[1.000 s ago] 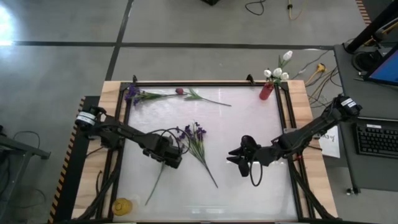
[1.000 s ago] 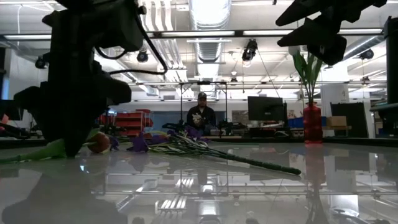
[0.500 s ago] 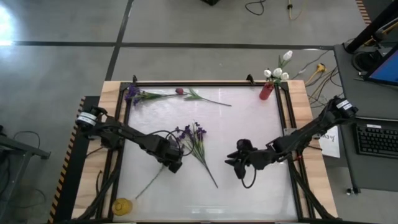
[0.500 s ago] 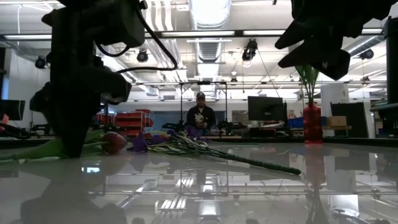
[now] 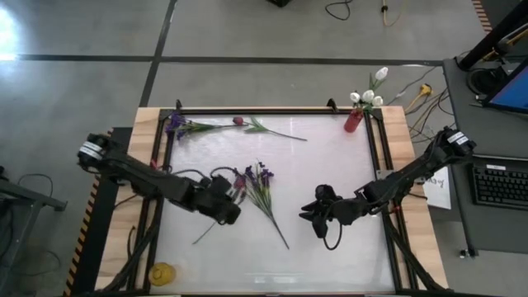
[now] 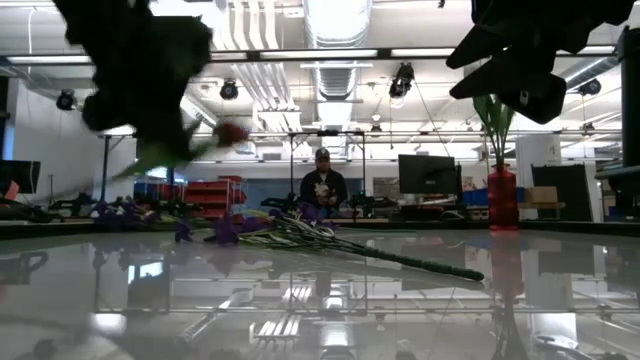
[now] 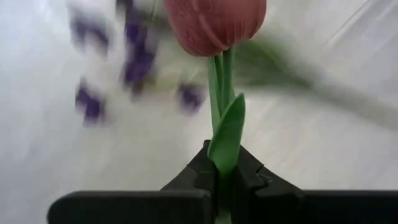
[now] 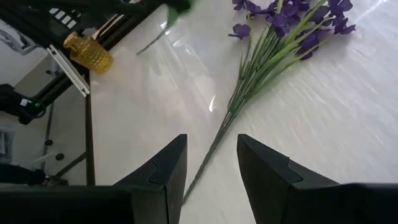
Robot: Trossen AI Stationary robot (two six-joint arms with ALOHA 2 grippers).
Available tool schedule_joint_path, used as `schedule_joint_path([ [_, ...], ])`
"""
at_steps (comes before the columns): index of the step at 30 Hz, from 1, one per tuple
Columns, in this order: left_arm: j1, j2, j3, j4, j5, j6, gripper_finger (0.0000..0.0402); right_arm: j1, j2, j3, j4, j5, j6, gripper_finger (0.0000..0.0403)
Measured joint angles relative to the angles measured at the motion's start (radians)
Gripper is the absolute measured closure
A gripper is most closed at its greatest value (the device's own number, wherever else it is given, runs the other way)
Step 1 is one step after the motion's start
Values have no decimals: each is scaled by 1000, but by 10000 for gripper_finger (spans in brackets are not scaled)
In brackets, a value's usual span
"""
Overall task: Sort flowers into vase by color
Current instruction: Put the middle red tulip into the yellow flower vase
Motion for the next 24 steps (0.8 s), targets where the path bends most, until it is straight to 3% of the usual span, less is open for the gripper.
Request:
schedule_joint_path([
  [3,-56,-99,1,37,-96,42,401,0,-6,0,3,0,7,269],
  [9,-153,-260,1,172,-129,293,401,0,-6,0,15,8,9,273],
  [16,-167,-356,-18,309,-2,495,402,0,-6,0,34,19,10,275],
  [20,-167,-423,-108,545,138,620,402,0,-6,0,55,35,11,275],
  [24,-167,-500,-234,785,216,639,402,2,-6,0,89,36,11,277],
])
